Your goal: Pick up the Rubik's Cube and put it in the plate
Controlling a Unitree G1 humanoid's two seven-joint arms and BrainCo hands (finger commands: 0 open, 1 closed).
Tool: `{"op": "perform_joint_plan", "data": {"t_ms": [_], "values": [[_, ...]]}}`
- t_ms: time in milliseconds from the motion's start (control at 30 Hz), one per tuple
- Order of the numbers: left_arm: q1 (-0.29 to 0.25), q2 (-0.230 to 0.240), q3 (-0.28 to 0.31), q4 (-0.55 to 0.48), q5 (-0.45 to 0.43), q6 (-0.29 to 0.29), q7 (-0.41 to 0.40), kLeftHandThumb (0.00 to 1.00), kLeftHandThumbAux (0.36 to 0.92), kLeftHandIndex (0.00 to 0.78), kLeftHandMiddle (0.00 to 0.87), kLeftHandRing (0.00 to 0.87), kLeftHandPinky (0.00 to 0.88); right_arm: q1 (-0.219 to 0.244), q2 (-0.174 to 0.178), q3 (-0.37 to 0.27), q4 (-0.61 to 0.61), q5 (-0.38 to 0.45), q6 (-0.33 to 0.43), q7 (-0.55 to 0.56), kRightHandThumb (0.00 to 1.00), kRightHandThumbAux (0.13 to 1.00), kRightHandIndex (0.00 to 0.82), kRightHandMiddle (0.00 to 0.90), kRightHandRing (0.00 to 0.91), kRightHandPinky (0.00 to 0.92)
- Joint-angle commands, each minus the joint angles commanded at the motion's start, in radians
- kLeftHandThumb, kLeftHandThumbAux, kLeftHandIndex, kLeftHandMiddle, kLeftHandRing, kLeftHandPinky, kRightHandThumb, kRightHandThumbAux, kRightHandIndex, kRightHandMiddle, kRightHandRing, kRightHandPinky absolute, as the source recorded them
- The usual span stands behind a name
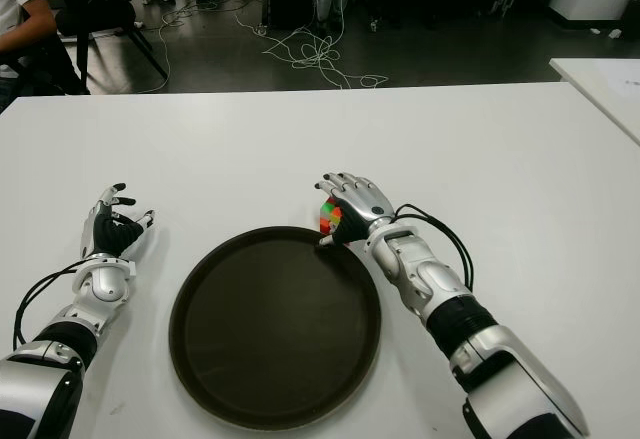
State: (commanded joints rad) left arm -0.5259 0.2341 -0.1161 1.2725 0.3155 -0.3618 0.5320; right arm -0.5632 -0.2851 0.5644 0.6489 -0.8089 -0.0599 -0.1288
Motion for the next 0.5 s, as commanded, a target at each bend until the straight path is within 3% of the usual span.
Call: {"op": "perform_joint_plan", "data": {"t_ms": [133, 267, 400, 500], "values": [[0.0, 0.0, 0.003, 0.0, -0.004, -0.003, -0.002, 0.169, 0.73, 0.166, 0.379, 0.427, 0.425, -0.004, -0.001, 0.004, 0.005, -0.004, 0.001, -0.003, 0.036, 0.671, 0.0, 0.026, 0.021, 0.019], [0.001, 0.0, 0.008, 0.001, -0.009, -0.009, -0.006, 0.199, 0.732, 0.174, 0.318, 0.359, 0.371, -0.016, -0.006, 0.011, 0.01, -0.016, 0.009, 0.0, 0.03, 0.664, 0.0, 0.02, 0.02, 0.022], [0.001, 0.0, 0.012, 0.001, -0.013, -0.016, -0.011, 0.22, 0.734, 0.18, 0.36, 0.402, 0.428, -0.028, -0.013, 0.004, -0.006, -0.013, 0.02, 0.035, 0.017, 0.659, 0.0, 0.007, 0.012, 0.006], [0.0, -0.001, 0.012, -0.001, -0.012, -0.018, -0.011, 0.213, 0.729, 0.176, 0.418, 0.446, 0.422, -0.029, -0.015, -0.007, -0.022, -0.002, 0.03, 0.066, 0.005, 0.654, 0.0, 0.002, 0.006, 0.002]]}}
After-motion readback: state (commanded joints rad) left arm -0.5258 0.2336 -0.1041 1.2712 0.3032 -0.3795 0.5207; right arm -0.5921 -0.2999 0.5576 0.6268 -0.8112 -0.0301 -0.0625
